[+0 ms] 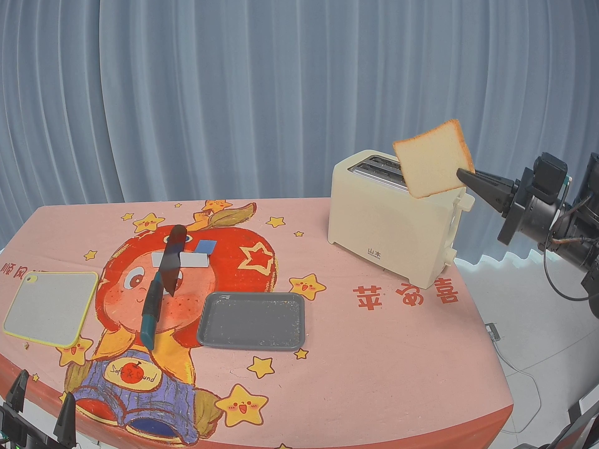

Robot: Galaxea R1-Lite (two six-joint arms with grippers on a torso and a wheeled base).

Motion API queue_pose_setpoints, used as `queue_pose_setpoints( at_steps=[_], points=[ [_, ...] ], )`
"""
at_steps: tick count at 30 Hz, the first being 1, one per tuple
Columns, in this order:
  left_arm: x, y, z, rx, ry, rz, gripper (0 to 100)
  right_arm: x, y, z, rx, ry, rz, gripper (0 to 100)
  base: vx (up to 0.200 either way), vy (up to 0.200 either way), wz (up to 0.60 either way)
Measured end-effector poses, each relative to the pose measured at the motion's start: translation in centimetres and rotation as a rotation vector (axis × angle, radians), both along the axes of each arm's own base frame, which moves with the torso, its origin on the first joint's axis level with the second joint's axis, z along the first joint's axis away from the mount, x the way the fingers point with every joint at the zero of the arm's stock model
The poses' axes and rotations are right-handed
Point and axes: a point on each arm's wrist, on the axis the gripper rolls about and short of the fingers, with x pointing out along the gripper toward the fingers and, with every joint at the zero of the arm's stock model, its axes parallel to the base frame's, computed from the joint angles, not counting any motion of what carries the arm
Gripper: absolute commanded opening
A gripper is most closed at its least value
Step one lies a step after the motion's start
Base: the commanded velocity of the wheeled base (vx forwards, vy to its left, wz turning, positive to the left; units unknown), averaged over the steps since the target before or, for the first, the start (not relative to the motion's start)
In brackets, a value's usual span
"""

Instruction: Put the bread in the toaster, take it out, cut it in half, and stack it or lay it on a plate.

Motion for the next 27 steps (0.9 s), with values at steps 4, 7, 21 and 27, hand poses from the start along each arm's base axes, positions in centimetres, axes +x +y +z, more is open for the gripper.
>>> queue_pose_setpoints(
  at_steps=[4, 7, 21, 27],
  points=[
    [0.0, 0.0, 0.0, 0.000, 0.000, 0.000, 100, 0.9, 0.2, 0.7, 0.003, -0.027, 0.007, 0, 0.000, 0.000, 0.00],
    [0.0, 0.0, 0.0, 0.000, 0.000, 0.000, 100, 1.7, 0.3, 1.2, 0.007, -0.043, 0.005, 0, 0.000, 0.000, 0.00],
    [0.0, 0.0, 0.0, 0.000, 0.000, 0.000, 100, 4.7, -0.7, 2.2, -0.068, 0.000, -0.045, 0, 0.000, 0.000, 0.00],
    [0.0, 0.0, 0.0, 0.000, 0.000, 0.000, 100, 5.8, -1.0, 1.6, -0.134, -0.004, -0.043, 0, 0.000, 0.000, 0.00]
  ],
)
